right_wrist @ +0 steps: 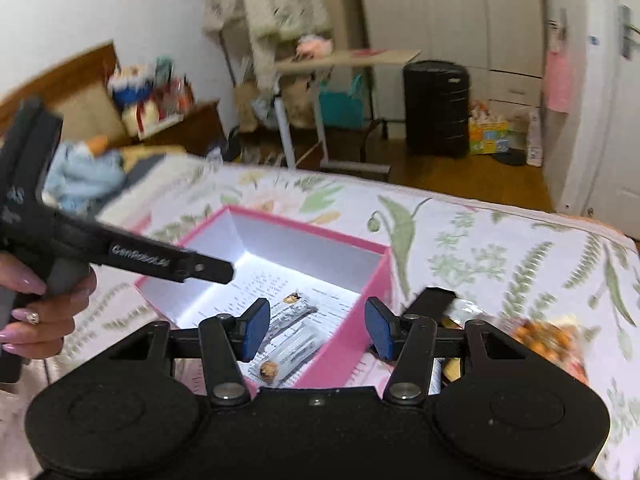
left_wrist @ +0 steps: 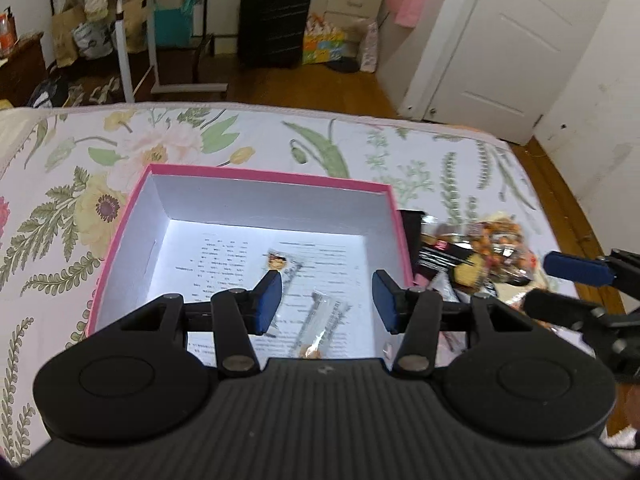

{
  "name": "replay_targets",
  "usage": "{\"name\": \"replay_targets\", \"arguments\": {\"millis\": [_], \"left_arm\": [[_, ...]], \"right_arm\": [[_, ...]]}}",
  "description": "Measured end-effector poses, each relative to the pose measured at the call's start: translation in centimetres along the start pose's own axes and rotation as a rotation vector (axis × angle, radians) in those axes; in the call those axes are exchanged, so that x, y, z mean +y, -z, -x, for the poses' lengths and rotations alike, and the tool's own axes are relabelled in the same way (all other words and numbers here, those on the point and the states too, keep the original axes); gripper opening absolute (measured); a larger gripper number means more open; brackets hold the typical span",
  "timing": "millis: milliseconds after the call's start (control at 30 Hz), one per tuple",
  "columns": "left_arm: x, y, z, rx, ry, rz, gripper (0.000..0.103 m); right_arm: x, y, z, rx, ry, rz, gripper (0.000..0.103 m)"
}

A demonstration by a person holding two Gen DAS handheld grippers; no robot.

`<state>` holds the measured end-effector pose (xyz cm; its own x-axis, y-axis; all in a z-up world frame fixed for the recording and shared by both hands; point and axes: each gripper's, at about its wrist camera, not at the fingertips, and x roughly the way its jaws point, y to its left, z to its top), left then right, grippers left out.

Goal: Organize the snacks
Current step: 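Reach the right tool back to the pile and grasp another white wafer bar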

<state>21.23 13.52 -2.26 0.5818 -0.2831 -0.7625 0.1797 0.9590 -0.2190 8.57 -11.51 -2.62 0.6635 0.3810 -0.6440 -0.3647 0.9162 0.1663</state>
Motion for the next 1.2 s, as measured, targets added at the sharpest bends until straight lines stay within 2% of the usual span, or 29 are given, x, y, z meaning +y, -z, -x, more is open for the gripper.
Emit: {"name": "replay_targets", "arguments": {"millis": [233,433,533,600,800,900,1000,1133,1200], "left_arm": [[-2.8,2.6,0.9,0.035,0.083,0.021,0.046],[-6.3,5.1,-0.2,0.040,0.137,0.026,0.042],[-8.1,6.1,-1.1,0.007,0.170,0.038,0.036],[-9.5,6.5,-1.8,0.001,0.165,0.035,0.036],[-13.4,7.4,-6.1,0.005,0.112,0.011,0.036],[-14.4,7.7,-9.5,0.065,0.085,0.057,0.036],[-14.5,8.0,-13.0,0.083,0.085,0.154,0.036],[-15.1,8.6,-16.0,0.088,0.048,0.172,0.036],[-15.2,8.8,-17.1,0.091,0.033,0.176,0.037]], "right_arm": [[-2.6,3.2,3.5,0.061,0.043,0.001,0.058],[-3.9,5.7,3.3,0.144,0.056,0.121,0.052],[-4.7,7.4,2.5,0.119,0.074,0.161,0.051],[-5.1,8.4,1.7,0.102,0.057,0.174,0.051],[-7.3,11.0,-1.8,0.156,0.144,0.107,0.051],[-7.7,12.0,-3.0,0.192,0.175,0.115,0.051],[-8.0,13.0,-4.1,0.223,0.177,0.112,0.051],[-8.1,14.2,-5.8,0.257,0.200,0.150,0.051],[-7.9,15.0,-6.6,0.269,0.242,0.205,0.051]]}}
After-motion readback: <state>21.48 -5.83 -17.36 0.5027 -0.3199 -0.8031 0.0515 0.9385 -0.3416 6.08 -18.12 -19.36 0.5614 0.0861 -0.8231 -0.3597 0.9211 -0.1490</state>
